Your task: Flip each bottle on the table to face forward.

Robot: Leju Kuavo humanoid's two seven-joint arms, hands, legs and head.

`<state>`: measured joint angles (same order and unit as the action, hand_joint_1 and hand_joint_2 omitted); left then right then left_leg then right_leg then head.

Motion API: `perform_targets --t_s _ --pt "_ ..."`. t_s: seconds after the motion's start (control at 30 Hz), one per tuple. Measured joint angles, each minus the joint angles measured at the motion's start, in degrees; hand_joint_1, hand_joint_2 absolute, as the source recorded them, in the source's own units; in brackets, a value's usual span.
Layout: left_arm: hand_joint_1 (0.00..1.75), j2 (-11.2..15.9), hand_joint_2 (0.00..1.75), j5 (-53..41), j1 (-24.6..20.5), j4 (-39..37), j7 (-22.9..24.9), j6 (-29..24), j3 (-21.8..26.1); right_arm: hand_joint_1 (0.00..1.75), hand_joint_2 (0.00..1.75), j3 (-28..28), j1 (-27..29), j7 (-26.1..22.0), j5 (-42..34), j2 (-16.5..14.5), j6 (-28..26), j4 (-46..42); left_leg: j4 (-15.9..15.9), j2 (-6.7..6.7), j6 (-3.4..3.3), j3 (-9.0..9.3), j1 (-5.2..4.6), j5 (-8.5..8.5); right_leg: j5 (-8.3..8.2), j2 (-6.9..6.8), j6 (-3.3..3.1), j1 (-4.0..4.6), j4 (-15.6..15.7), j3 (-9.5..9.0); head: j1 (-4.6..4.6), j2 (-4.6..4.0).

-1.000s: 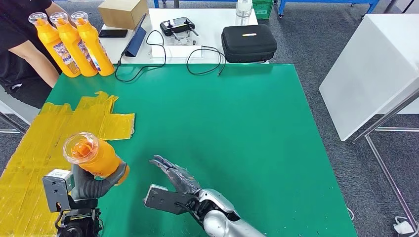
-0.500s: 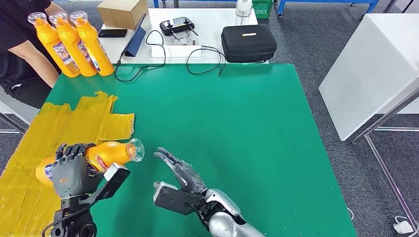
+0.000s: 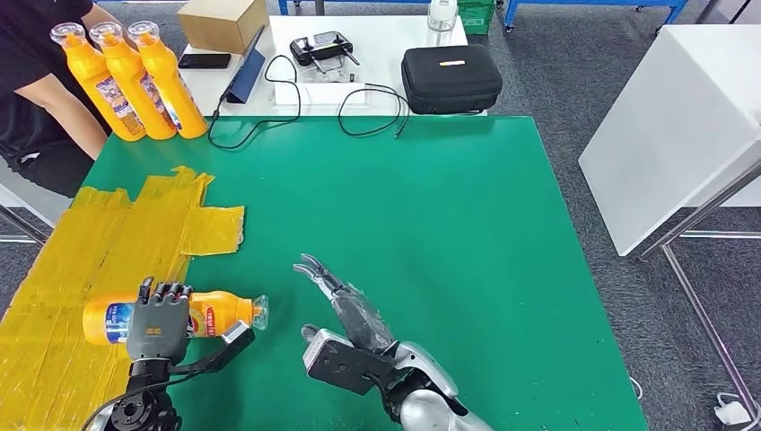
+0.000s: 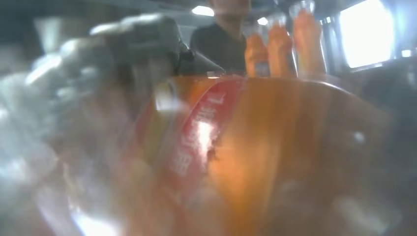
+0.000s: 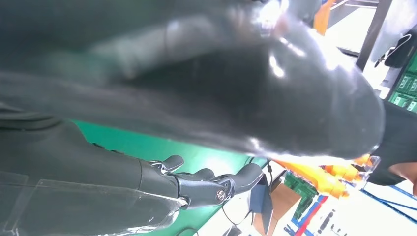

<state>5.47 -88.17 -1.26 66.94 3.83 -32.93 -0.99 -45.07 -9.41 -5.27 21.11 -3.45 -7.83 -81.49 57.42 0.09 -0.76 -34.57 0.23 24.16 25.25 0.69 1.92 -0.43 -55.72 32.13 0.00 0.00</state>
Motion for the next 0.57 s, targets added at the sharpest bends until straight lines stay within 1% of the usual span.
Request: perform_targets --t_s 0.1,0.2,0.23,0.33,0.37,0.57 --pt "1.75 1.4 1.75 0.4 -2.7 -4.9 -0.6 0.6 -0.3 0.00 0.00 0.0 0.0 -0.3 -0.4 0.6 0.1 -0.4 0.0 -0.13 0.00 0.07 0.00 0.00 0.02 -0.07 0.01 0.00 0.0 -0.14 0.01 0.00" --pt "1.75 2.3 1.75 -0.5 -5.1 -8.8 -0.3 1.2 -0.6 0.00 0.00 0.0 0.0 -0.4 -0.7 0.9 0.4 -0.7 0.0 -0.25 0.01 0.21 -0.01 0.01 0.05 -0.15 -0.01 -0.01 0.0 -0.31 0.00 0.00" --pt "1.62 2.5 1.75 -0.8 -5.9 -10.2 -0.1 1.6 -0.7 0.00 0.00 -0.1 0.0 -0.4 -0.9 1.0 0.6 -0.8 0.0 -0.30 0.01 0.28 -0.01 0.01 0.07 -0.21 -0.01 0.00 0.0 -0.39 -0.01 0.00" --pt "0.31 2.9 0.44 -1.1 -8.5 -14.4 0.5 2.4 -1.0 0.00 0.00 -0.2 -0.1 -0.5 -1.1 1.2 0.8 -1.0 -0.1 -0.40 0.05 0.58 -0.02 0.04 0.14 -0.35 -0.08 0.00 0.0 -0.78 -0.01 0.00" --pt "0.00 2.9 0.00 -1.1 -9.2 -15.6 0.8 2.4 -1.0 0.00 0.00 -0.3 -0.1 -0.5 -1.2 1.3 0.9 -1.0 -0.1 -0.41 0.07 0.72 -0.03 0.06 0.18 -0.36 -0.11 0.00 0.0 -0.92 -0.01 0.00" --pt "0.00 3.1 0.00 -0.8 -11.5 -20.1 2.0 2.4 -1.0 0.00 0.00 -0.3 -0.1 -0.5 -1.3 1.6 1.0 -1.0 -0.2 -0.50 0.24 1.46 -0.03 0.43 0.53 -0.47 -0.36 0.01 0.0 -1.08 -0.01 0.00"
